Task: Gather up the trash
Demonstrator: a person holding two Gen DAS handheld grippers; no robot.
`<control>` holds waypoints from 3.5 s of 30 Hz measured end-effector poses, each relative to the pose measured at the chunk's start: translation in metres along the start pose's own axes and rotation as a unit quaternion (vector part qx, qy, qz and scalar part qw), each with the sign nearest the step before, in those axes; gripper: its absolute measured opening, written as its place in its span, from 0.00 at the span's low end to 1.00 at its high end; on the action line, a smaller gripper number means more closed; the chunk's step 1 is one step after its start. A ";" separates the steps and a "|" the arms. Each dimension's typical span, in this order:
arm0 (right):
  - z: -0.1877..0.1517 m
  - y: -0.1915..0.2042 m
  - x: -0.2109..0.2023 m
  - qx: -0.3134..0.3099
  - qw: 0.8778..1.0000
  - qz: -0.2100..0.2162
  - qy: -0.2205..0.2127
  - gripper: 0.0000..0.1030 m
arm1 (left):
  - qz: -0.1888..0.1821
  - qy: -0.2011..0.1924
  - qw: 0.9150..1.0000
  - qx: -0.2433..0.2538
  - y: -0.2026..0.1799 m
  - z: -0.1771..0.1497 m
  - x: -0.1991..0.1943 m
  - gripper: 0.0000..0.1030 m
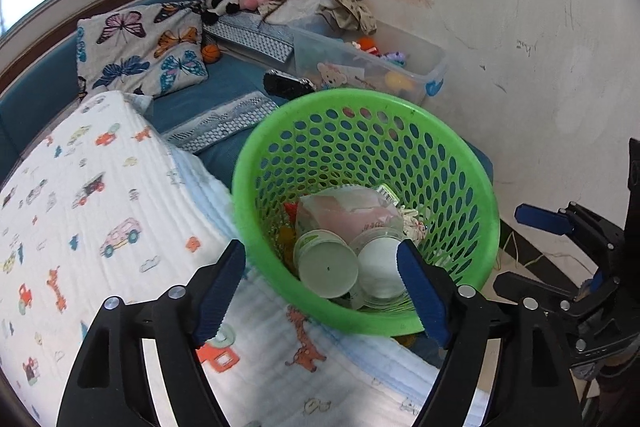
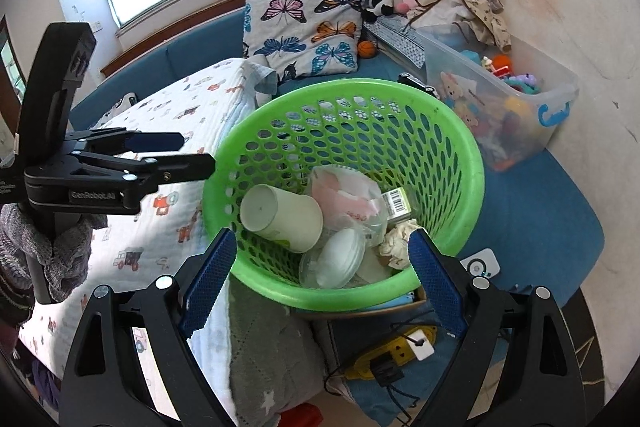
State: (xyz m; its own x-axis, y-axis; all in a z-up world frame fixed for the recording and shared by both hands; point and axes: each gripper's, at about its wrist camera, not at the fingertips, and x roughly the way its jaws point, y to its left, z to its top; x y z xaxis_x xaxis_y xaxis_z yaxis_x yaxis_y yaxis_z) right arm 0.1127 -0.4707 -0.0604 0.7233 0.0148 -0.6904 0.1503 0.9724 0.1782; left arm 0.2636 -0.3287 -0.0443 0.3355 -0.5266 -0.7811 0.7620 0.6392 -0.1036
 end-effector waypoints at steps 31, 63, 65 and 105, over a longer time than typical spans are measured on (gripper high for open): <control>-0.014 0.124 -0.013 -0.062 0.997 0.040 -0.011 0.93 | 0.150 -0.095 0.974 -0.143 0.089 -0.122 -0.154 0.93; -0.031 0.192 -0.037 -0.094 0.994 0.050 -0.026 0.96 | 0.259 -0.136 0.932 -0.213 0.096 -0.211 -0.229 0.93; -0.032 0.193 -0.039 -0.094 0.994 0.049 -0.028 0.96 | 0.259 -0.139 0.932 -0.213 0.093 -0.213 -0.231 0.93; -0.037 0.188 -0.055 -0.085 0.995 0.037 -0.039 0.96 | 0.274 -0.145 0.926 -0.217 0.078 -0.226 -0.238 0.93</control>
State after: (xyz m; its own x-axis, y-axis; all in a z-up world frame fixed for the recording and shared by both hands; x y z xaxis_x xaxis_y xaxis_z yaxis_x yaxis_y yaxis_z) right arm 0.0763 -0.2804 -0.0153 0.7797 0.0757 -0.6216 -0.0168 0.9948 0.1002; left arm 0.1187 -0.0268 -0.0057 0.7884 -0.1457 -0.5976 0.1610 0.9865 -0.0281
